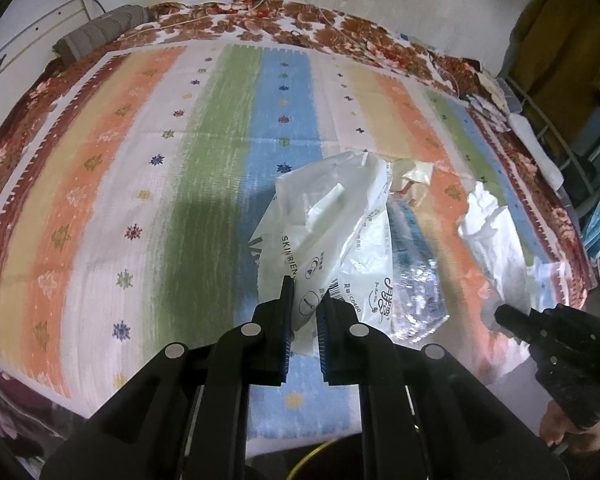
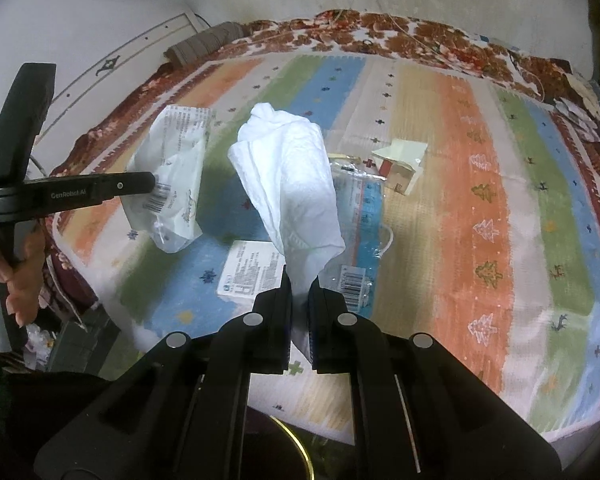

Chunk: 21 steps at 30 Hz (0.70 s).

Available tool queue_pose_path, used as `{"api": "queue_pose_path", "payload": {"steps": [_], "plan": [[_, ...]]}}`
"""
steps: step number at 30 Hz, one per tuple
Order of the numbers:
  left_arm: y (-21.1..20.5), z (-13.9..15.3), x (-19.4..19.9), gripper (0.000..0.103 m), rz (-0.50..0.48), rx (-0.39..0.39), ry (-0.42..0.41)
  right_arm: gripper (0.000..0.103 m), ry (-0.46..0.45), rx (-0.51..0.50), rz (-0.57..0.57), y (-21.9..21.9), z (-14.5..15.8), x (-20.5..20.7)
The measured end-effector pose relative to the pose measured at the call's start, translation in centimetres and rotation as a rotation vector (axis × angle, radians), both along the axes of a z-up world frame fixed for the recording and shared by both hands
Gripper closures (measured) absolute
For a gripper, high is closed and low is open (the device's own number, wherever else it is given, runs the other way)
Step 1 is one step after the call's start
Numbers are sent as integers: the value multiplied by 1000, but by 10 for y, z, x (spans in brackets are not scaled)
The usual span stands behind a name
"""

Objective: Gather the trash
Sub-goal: 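Lift and carry the white tissue and white plastic bag over the bin with both tools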

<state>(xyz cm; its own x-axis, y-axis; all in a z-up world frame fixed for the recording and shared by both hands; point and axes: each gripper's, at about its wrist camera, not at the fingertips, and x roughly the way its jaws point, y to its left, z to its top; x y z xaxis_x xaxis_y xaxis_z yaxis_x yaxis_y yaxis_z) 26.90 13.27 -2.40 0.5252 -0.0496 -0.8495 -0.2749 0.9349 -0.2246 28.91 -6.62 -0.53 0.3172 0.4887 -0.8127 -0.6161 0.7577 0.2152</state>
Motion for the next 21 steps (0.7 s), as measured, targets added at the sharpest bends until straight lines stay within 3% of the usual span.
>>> {"api": "queue_pose_path", "payload": {"steps": [12, 18, 21], "plan": [[-23, 29, -37, 93, -14, -13, -67, 97, -25, 68, -15, -20, 32, -33], [-25, 47, -60, 93, -14, -96, -127, 97, -116, 123, -29, -32, 56, -55], [-29, 56, -73, 93, -10, -91, -152, 97, -118, 111, -41, -38, 60, -65]]}}
